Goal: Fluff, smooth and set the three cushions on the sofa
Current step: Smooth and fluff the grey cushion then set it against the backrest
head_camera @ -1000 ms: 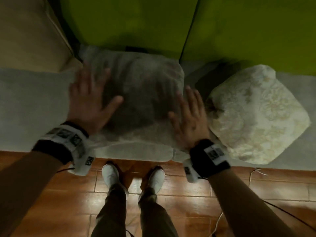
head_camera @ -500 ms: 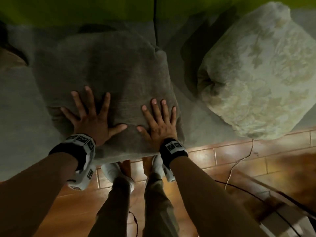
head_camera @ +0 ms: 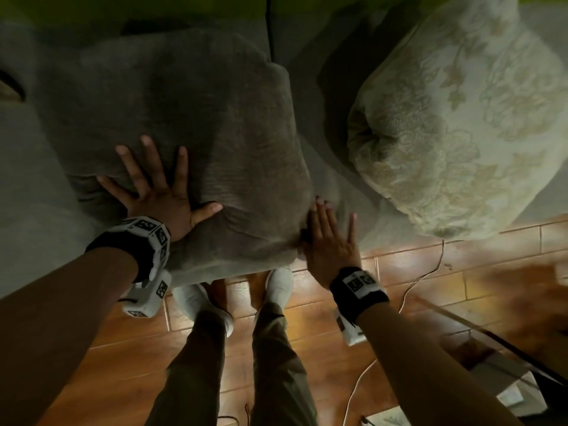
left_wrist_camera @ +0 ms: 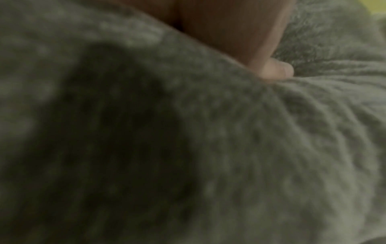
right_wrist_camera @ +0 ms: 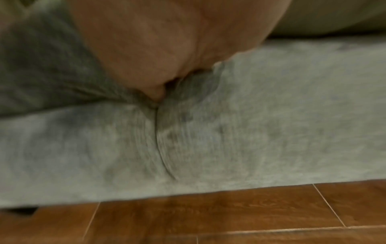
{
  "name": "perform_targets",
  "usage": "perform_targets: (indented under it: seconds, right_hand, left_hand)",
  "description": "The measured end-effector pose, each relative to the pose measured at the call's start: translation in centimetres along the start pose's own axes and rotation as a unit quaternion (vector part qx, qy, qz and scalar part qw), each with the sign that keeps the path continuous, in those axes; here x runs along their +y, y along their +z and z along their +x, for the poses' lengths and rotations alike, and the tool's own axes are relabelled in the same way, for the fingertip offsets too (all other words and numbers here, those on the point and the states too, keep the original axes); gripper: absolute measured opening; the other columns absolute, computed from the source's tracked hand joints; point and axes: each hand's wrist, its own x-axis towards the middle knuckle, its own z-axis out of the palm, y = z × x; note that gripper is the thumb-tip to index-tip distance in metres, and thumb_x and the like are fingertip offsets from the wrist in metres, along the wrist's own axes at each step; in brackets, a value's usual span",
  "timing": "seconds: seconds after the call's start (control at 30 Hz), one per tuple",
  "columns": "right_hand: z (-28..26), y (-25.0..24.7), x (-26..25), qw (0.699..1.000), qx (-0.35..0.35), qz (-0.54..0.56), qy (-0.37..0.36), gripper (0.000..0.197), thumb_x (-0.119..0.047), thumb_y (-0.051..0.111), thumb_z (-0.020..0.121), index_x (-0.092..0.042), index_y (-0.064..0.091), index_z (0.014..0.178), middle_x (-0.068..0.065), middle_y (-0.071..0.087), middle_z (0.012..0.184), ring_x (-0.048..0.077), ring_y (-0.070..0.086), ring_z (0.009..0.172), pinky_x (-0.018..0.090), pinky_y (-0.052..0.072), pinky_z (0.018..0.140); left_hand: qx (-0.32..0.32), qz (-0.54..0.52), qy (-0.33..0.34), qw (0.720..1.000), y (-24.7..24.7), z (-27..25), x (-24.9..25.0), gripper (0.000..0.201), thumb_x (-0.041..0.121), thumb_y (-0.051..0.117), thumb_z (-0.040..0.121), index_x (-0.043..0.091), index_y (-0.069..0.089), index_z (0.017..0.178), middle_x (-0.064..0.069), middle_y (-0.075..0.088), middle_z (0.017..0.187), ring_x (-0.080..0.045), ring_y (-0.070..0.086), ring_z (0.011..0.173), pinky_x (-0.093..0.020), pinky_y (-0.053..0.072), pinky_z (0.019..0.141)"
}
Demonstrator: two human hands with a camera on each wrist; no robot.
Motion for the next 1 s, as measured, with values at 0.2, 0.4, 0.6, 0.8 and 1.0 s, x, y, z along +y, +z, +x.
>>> perform_targets:
  seconds: [0.2, 0.4, 0.6, 0.8, 1.0]
  right_hand:
    - [-4.1, -8.6, -4.5, 0.966, 0.182, 0.158, -0.095, 0.081, -0.045, 0.04, 0.096, -0.026, -0.007, 0.159, 0.003, -0.012, 0.167, 0.03, -0.013, 0.156, 0.061, -0.006, 0.122]
    - [3.7, -7.2, -8.5, 0.986, 0.065, -0.019, -0.154, 0.113, -0.097, 0.034, 0.072, -0.045, -0.026, 0.152, -0.009, -0.035, 0.161, 0.028, -0.029, 0.149, 0.078, -0.001, 0.112]
    - [4.6, -5.7, -7.9, 0.992, 0.028, -0.025, -0.121, 0.115, -0.102, 0.022, 0.066, -0.044, -0.041, 0.143, -0.011, -0.053, 0.15, 0.03, -0.038, 0.145, 0.076, -0.009, 0.112]
    - [4.8, -5.5, -8.5, 0.993, 0.006, -0.04, -0.107, 0.119, -0.103, 0.022, 0.065, -0.041, -0.052, 0.135, -0.007, -0.058, 0.146, 0.03, -0.046, 0.14, 0.074, -0.012, 0.113]
    - [2.7, -6.8, -8.3, 0.99, 0.042, -0.006, -0.133, 0.124, -0.094, 0.042, 0.074, -0.035, -0.034, 0.151, -0.002, -0.043, 0.159, 0.032, -0.032, 0.15, 0.076, -0.005, 0.114]
  left_hand:
    - [0.005, -0.018, 0.003, 1.0, -0.6, -1.0, 0.0, 0.111, 0.1, 0.015, 0.059, 0.044, -0.054, 0.125, -0.007, -0.061, 0.138, -0.042, -0.049, 0.128, -0.08, -0.011, 0.104]
    - [0.038, -0.019, 0.054, 0.998, -0.1, -3.9, -2.5, 0.105, 0.096, 0.02, 0.069, 0.047, -0.041, 0.139, -0.003, -0.053, 0.148, -0.04, -0.042, 0.138, -0.079, -0.008, 0.107]
    - [0.131, -0.003, 0.111, 0.985, 5.1, -6.8, -4.1, 0.082, 0.081, 0.015, 0.087, 0.043, -0.015, 0.153, -0.005, -0.036, 0.158, -0.038, -0.028, 0.145, -0.075, -0.001, 0.112]
    - [0.045, -0.077, 0.045, 0.995, 11.2, -10.1, -9.4, 0.079, 0.079, 0.014, 0.089, 0.048, -0.031, 0.146, 0.002, -0.037, 0.16, -0.034, -0.021, 0.151, -0.065, 0.012, 0.118]
    - [-0.085, -0.064, -0.036, 0.994, 12.7, -12.7, -13.4, 0.084, 0.083, 0.001, 0.083, 0.04, -0.024, 0.151, 0.011, -0.027, 0.163, -0.024, -0.007, 0.154, -0.059, 0.005, 0.121]
